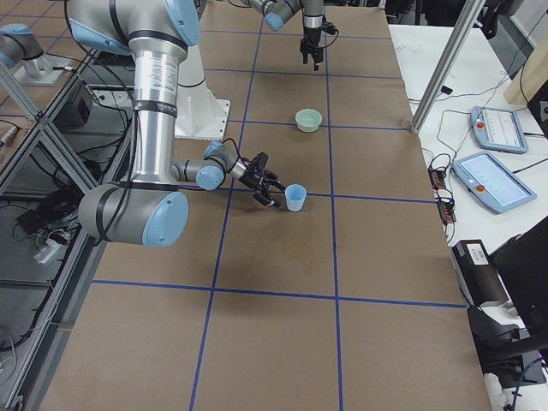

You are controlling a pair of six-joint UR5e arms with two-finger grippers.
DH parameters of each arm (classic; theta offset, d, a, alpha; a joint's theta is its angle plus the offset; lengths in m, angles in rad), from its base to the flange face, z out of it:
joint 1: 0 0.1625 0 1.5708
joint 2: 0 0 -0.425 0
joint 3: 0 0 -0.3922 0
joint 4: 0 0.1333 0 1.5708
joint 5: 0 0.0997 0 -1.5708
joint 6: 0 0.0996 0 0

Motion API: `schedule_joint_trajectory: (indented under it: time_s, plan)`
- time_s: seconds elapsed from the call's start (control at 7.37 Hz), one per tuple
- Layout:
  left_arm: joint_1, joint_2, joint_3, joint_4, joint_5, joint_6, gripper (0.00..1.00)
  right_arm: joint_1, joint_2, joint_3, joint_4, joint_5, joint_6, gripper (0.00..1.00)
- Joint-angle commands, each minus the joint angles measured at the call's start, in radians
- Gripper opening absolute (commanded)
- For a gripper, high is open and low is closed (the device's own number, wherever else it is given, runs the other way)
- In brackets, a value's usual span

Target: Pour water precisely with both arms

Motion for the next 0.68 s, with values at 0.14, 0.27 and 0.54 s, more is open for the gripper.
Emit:
schedule_joint_trajectory:
  time_s: [0.14, 0.27, 0.54]
  plan:
    - [0.001, 0.0, -0.001, 0.0, 0.0, 0.0, 1.0, 0.037, 0.0, -0.014, 0.0, 0.002, -0.007, 0.99]
    - [0.001, 0.001, -0.001, 0.0, 0.0, 0.0, 1.0, 0.042, -0.002, -0.02, 0.0, 0.002, -0.007, 0.99]
    - [0.003, 0.001, -0.001, 0.0, 0.0, 0.0, 1.0, 0.06, 0.004, -0.024, 0.011, 0.004, -0.013, 0.99]
